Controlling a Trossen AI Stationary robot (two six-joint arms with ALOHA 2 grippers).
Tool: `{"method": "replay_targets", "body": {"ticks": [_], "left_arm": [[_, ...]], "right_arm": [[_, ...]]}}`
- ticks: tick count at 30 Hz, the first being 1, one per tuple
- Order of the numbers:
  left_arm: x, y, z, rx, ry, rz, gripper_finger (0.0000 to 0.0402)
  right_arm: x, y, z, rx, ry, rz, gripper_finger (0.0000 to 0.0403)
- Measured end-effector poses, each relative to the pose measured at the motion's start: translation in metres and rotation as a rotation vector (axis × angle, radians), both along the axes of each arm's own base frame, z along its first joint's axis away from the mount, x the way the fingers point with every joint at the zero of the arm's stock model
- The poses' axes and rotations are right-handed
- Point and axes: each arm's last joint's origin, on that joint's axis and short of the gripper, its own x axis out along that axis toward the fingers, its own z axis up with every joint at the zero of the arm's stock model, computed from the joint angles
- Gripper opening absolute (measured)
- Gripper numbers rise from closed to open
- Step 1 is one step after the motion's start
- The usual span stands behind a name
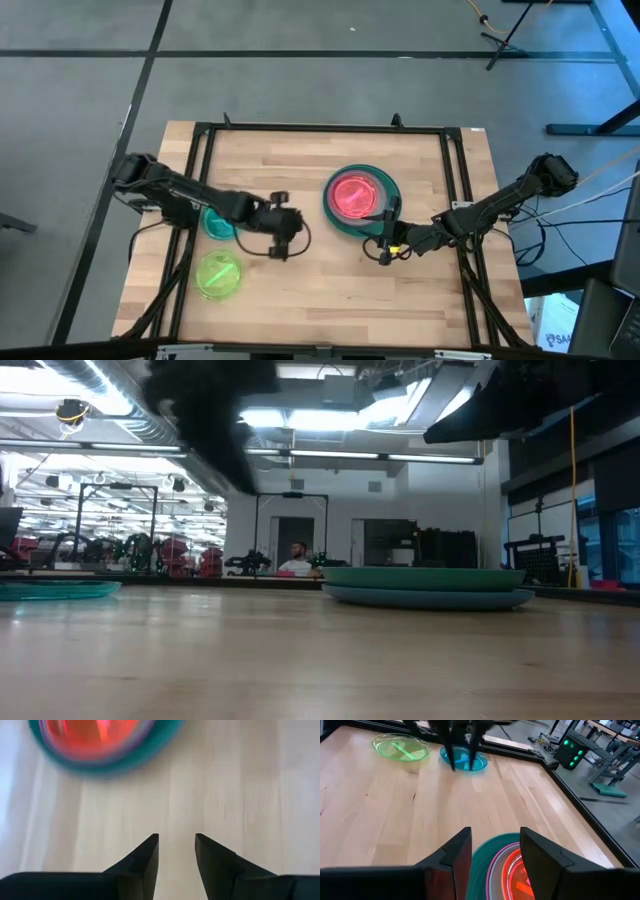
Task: Stack plastic plates
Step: Stack the blue plate on top of the light pink plate
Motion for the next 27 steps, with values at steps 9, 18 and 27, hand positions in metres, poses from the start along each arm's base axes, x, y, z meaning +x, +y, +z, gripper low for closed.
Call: {"method": "replay_targets", "body": {"ticks": [9, 18, 27], "left_arm": [[-0.059, -0.043, -0.037, -0.077, 0.281, 0.225, 0.0121], [-0.101, -0.026, -0.079, -0.026, 0.445, 0.549, 0.0121], [-0.109, -0.013, -0.098, -0.038, 0.441, 0.601, 0.0121]], "right_arm": [[0.0, 0.0, 0.0, 0.017, -0.007, -0.006, 0.0156], [0.0, 0.0, 0.0, 0.055, -0.018, -0.02, 0.0156], [0.0, 0.0, 0.0, 0.087, -0.019, -0.034, 0.0156]]}}
